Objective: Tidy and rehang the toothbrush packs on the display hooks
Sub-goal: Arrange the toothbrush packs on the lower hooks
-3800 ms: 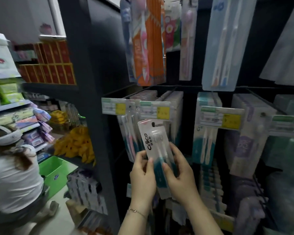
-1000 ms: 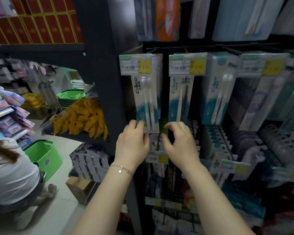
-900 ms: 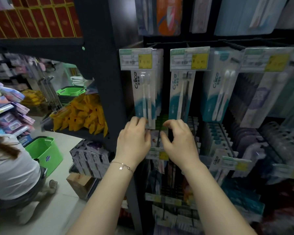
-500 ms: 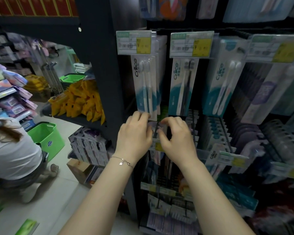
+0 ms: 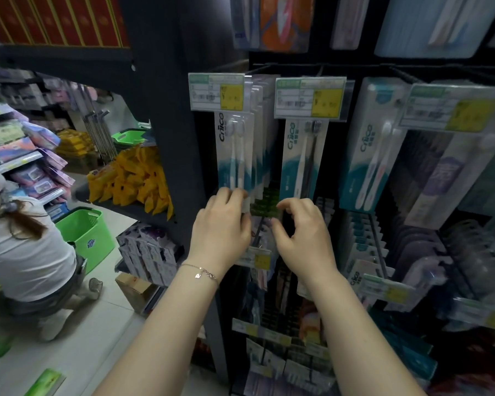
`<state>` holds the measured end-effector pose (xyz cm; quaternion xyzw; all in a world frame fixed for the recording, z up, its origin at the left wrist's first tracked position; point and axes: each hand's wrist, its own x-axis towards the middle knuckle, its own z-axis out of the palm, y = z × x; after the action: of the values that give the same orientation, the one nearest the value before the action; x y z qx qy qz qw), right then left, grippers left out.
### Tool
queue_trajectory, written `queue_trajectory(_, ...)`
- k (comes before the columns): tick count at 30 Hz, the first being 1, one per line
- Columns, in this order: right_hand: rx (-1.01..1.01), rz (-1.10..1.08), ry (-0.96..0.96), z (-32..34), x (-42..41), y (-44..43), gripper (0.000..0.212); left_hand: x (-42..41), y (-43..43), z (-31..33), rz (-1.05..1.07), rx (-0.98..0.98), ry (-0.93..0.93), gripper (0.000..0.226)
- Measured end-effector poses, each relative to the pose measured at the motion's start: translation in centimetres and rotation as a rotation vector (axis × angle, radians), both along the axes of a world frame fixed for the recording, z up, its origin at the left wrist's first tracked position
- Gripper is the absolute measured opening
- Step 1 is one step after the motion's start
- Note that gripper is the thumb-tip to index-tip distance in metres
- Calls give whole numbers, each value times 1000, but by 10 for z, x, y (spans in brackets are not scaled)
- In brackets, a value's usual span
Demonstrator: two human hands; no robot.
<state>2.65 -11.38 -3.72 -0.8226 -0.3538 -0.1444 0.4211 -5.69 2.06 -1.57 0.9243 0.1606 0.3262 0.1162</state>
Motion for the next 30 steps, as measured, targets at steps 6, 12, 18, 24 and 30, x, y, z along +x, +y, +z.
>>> queue_trajectory(6, 0, -3, 27, 7, 14, 0, 24, 13, 0, 8, -4, 12, -15, 32)
queue_trajectory(12, 2, -49, 3, 8, 26, -4, 25, 30, -5, 11, -42, 4, 5, 32)
queue_trajectory(18, 128, -169, 1, 8, 46, -5, 46, 58, -13, 15, -183, -195, 5, 39)
queue_trajectory(24, 297, -176, 147, 11, 60, 8, 68, 88, -23, 15, -348, -604, -12, 63)
queue_trajectory(30, 275, -127, 241, 12, 70, 10, 70, 108, -21, 3, -403, -692, -30, 71)
